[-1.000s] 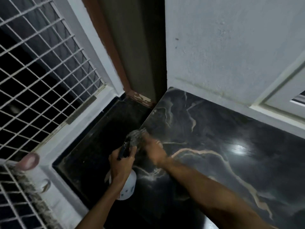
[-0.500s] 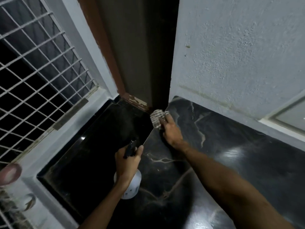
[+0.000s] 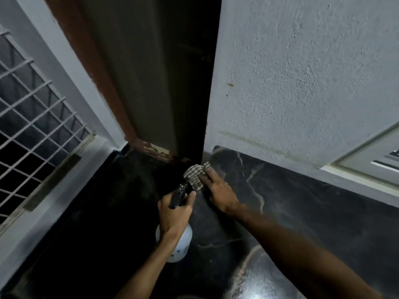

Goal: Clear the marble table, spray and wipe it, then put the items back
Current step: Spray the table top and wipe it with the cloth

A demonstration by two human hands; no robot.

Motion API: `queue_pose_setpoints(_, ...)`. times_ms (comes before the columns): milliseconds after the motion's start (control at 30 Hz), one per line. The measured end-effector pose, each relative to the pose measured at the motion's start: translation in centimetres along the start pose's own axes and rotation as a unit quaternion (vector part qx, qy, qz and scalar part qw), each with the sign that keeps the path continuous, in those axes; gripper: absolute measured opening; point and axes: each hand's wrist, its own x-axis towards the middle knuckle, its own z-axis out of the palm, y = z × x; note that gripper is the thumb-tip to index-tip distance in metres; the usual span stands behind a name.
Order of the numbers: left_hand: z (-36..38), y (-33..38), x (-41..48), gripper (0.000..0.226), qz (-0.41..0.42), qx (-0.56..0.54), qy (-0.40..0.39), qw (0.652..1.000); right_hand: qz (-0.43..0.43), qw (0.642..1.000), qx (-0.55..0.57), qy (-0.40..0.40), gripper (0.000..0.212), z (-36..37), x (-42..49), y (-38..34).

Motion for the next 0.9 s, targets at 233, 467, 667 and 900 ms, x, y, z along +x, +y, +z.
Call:
queue_pose_setpoints(233, 3.1, 1.5, 1.6, 0.034, 0.018, -0.010, -0.040, 0.999, 0.210, 0.971, 0.018, 0.116, 0.062, -2.5, 5.3, 3.5)
queue_pose_setpoints(467, 5.3, 3.6, 1.0, 0.035, 0.033, -0.015, -0.068, 0.997, 0.358, 0.908, 0.017, 0.216, 0.065, -5.3, -5.1, 12.4)
queue_pose_setpoints(667, 8.7, 4.9, -1.2, 0.039, 0.013, -0.005, -0.118, 0.993, 0.220, 0.960, 0.012, 0.172, 0.065, -2.4, -10.8, 7.8)
queue_pose_setpoints(900, 12.0, 7.1, -5.0, 0.041, 0.061, 0.017, -0.134, 0.989, 0.416, 0.881, 0.082, 0.209, 0.071, -6.6, -19.6, 14.5)
